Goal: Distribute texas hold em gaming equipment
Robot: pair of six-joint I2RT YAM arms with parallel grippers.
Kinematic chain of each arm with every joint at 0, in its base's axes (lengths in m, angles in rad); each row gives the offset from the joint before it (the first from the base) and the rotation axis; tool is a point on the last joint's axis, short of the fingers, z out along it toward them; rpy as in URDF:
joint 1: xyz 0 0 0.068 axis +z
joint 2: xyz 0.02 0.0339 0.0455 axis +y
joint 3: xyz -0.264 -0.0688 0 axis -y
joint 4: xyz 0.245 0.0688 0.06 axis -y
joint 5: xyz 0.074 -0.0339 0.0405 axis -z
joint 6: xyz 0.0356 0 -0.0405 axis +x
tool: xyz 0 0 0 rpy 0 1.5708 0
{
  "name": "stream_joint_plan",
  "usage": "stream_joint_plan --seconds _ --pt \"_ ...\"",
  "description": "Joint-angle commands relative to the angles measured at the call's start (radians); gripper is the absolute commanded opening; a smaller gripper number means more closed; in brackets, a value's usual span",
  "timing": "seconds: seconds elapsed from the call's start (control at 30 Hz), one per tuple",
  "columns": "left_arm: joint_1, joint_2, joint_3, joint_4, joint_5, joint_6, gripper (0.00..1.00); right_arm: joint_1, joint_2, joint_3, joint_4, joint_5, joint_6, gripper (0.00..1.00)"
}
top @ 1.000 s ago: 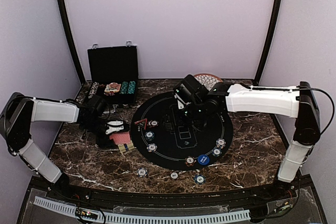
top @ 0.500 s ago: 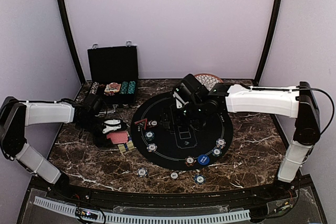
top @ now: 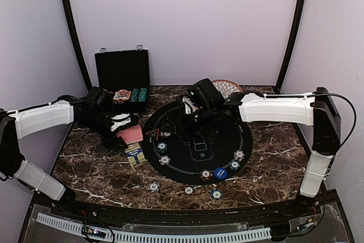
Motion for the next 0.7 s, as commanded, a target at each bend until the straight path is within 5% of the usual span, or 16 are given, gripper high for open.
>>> stream_joint_plan --seconds 0.0,0.67 --pt "-0.016 -0.052 0.061 -0.076 0.085 -0.048 0.0 -0.009 0.056 0.009 0.168 -0.164 0.069 0.96" --pt "-0.11 -0.054 0.167 -0.149 0.078 -0.074 0.0 -0.009 0.229 0.091 0.48 -0.414 0.247 0.92"
